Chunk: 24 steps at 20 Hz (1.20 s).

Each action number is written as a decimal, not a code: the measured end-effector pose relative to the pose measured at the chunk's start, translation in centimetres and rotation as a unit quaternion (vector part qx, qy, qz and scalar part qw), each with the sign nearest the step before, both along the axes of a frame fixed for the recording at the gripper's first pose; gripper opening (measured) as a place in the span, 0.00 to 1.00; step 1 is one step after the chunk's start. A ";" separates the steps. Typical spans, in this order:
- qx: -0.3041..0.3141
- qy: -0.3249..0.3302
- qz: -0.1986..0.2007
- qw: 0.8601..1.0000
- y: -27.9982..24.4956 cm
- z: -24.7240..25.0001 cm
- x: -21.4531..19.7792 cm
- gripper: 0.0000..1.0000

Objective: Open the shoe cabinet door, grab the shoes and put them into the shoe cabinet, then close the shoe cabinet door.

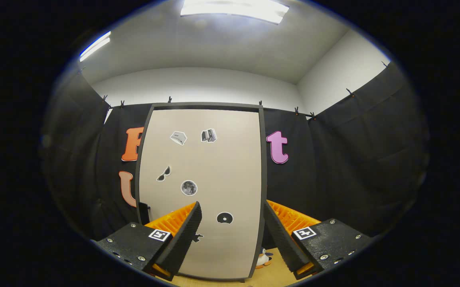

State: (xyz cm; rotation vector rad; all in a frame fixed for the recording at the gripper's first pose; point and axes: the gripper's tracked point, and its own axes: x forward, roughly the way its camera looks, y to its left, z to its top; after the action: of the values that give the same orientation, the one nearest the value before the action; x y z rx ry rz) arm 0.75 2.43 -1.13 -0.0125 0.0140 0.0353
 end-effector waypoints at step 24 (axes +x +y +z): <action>0.034 0.107 0.132 0.985 17.0 -9.7 4.0 0.96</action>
State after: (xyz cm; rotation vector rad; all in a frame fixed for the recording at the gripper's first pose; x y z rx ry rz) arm 4.79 19.46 -10.84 0.0587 0.2270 0.3028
